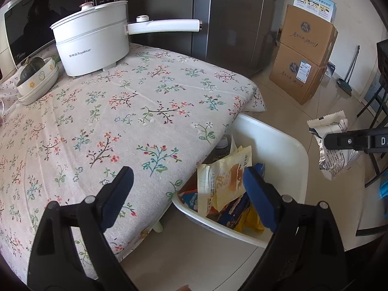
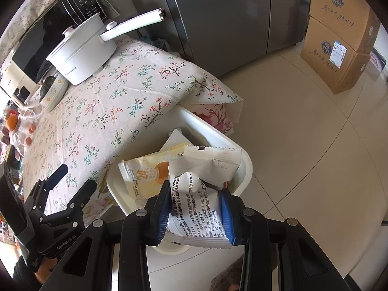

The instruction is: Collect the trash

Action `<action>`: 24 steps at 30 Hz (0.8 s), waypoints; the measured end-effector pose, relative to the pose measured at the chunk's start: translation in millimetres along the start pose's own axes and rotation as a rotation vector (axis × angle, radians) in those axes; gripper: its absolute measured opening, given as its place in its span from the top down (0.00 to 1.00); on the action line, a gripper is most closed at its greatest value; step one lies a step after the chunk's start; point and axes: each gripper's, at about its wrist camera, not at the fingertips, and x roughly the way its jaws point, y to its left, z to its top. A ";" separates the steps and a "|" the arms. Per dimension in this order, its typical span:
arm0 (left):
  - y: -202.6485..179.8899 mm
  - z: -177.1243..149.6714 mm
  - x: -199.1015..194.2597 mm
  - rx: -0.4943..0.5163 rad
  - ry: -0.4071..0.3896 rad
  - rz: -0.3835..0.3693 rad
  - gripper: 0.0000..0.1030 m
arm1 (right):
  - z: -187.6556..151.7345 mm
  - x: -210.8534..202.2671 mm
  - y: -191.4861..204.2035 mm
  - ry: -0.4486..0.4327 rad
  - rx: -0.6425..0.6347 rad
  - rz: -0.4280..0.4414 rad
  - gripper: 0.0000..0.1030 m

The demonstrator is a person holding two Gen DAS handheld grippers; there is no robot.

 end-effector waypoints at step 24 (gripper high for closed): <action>41.7 -13.0 -90.3 -0.066 -0.110 0.171 0.01 | -22.9 -50.5 47.3 -0.234 -0.076 -0.041 0.00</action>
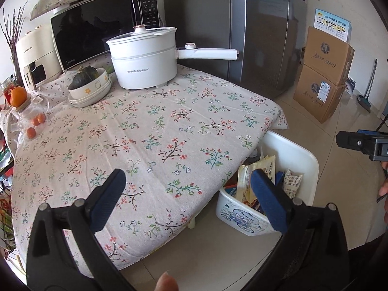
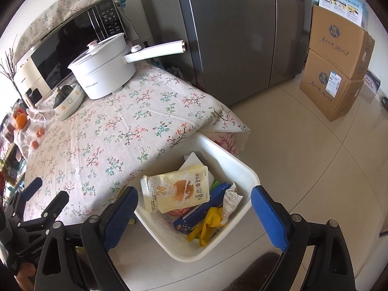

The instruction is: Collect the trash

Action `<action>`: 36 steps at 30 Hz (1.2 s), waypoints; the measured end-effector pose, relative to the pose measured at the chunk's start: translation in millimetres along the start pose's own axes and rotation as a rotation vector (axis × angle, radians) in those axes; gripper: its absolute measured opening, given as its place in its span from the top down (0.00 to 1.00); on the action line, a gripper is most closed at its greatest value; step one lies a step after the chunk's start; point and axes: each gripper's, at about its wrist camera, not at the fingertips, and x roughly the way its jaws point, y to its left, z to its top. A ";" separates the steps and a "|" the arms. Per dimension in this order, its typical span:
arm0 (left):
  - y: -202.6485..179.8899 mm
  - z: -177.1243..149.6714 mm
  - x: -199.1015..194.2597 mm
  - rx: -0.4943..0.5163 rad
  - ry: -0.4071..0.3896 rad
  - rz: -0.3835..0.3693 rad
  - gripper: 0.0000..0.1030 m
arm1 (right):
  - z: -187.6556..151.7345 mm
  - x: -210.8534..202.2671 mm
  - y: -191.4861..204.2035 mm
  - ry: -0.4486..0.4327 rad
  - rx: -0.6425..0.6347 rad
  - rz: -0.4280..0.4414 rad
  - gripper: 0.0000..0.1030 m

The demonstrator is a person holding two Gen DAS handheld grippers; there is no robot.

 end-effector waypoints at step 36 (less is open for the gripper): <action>75.8 -35.0 -103.2 -0.175 -0.120 0.199 0.01 | -53.3 -75.0 129.8 -0.297 -0.274 0.065 0.00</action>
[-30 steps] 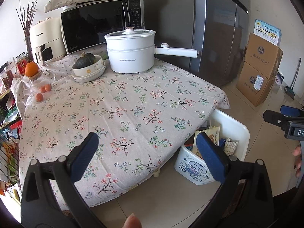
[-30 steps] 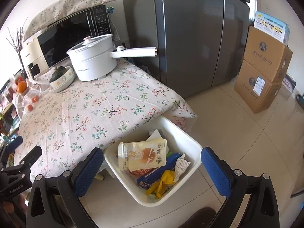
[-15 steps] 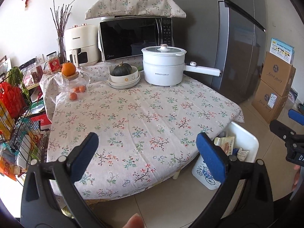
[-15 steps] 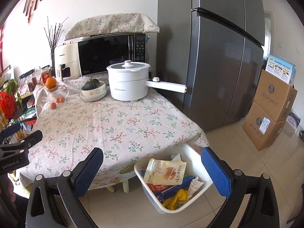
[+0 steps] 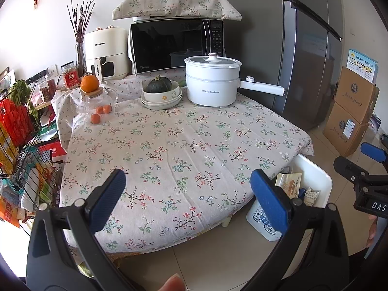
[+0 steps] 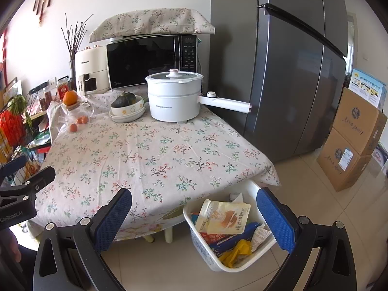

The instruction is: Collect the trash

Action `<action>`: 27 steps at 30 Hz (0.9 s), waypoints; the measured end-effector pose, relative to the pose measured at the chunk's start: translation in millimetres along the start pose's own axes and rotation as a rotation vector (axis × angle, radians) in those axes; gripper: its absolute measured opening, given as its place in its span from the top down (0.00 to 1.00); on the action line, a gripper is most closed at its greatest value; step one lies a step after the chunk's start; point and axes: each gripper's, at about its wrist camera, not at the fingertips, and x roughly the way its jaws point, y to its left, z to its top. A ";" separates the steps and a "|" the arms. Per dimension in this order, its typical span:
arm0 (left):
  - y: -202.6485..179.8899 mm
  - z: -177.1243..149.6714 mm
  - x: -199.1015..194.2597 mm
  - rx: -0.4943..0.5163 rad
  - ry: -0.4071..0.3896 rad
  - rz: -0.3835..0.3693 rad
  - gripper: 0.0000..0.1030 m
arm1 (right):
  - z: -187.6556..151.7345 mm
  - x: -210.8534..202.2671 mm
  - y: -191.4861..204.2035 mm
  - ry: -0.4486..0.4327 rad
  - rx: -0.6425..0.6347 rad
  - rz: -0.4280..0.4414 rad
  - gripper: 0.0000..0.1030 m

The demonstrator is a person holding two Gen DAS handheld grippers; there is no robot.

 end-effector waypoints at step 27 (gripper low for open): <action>-4.4 -1.7 4.7 0.025 0.011 0.011 0.01 | 1.6 3.2 -1.4 0.010 0.020 0.021 0.00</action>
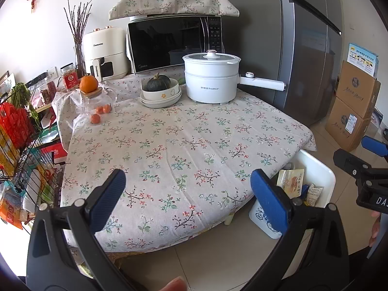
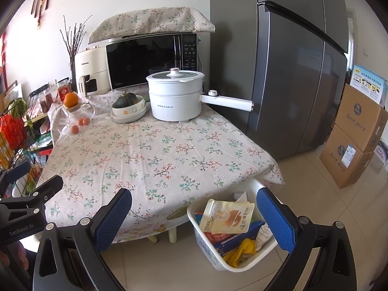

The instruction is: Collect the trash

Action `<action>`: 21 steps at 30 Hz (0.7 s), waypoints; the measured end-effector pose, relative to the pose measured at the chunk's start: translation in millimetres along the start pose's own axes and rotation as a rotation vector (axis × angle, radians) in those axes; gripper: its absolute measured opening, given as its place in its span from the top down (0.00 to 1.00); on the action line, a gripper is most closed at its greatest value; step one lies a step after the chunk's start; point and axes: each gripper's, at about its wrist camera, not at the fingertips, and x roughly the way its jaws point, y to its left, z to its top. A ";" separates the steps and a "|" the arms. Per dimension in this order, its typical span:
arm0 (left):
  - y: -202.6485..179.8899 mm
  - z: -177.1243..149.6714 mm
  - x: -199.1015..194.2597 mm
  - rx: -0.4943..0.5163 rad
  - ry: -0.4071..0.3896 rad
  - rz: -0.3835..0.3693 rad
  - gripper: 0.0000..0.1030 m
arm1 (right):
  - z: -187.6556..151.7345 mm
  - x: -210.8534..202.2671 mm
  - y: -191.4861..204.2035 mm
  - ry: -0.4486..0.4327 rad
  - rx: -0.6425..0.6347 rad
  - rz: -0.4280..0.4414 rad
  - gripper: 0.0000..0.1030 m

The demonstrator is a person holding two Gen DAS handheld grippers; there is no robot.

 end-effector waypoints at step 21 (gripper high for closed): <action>4.3 -3.2 2.0 0.009 0.009 0.018 0.01 | 1.7 -2.8 0.1 -0.015 -0.009 0.003 0.00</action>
